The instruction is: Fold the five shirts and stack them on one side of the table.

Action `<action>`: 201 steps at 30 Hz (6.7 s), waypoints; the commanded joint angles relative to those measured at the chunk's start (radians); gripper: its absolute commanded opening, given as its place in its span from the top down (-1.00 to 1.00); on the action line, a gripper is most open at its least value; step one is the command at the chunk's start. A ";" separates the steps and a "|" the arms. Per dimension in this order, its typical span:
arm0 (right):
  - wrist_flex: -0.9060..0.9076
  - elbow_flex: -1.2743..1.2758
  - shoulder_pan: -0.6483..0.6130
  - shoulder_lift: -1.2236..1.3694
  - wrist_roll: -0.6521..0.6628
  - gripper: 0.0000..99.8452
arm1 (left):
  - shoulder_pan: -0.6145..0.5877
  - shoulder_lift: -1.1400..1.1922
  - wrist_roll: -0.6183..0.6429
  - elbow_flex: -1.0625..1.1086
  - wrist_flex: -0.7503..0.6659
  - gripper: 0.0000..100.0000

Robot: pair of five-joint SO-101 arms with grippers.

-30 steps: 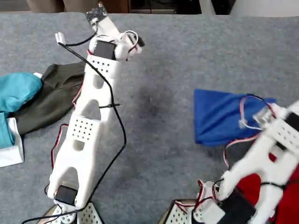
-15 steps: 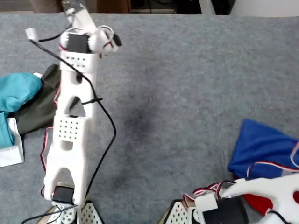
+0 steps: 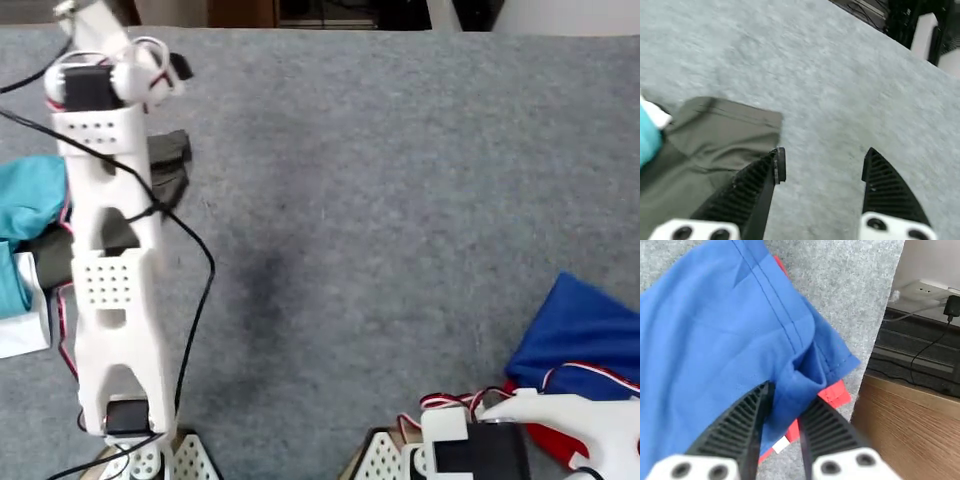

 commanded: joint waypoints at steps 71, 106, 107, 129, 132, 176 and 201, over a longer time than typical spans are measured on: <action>0.290 -0.147 -0.486 -0.053 -0.089 0.91 | -0.155 -0.213 -0.258 -0.037 0.009 0.96; 0.288 -0.062 -0.618 -0.051 -0.089 0.91 | -0.873 -0.084 -0.262 0.086 -0.046 0.66; 0.288 -0.062 -0.618 -0.051 -0.089 0.91 | -0.870 -0.073 -0.259 0.086 -0.009 0.58; 0.295 -0.059 -0.611 -0.051 -0.089 0.91 | -0.942 0.035 -0.258 -0.006 -0.002 0.96; 0.295 -0.058 -0.613 -0.051 -0.089 0.91 | -0.911 -0.045 -0.215 -0.041 -0.037 0.96; 0.295 -0.056 -0.684 -0.051 -0.089 0.91 | -0.839 0.007 -0.563 0.344 0.006 0.72; 0.295 -0.056 -0.682 -0.051 -0.089 0.91 | -1.152 -0.193 -0.637 0.425 0.009 0.77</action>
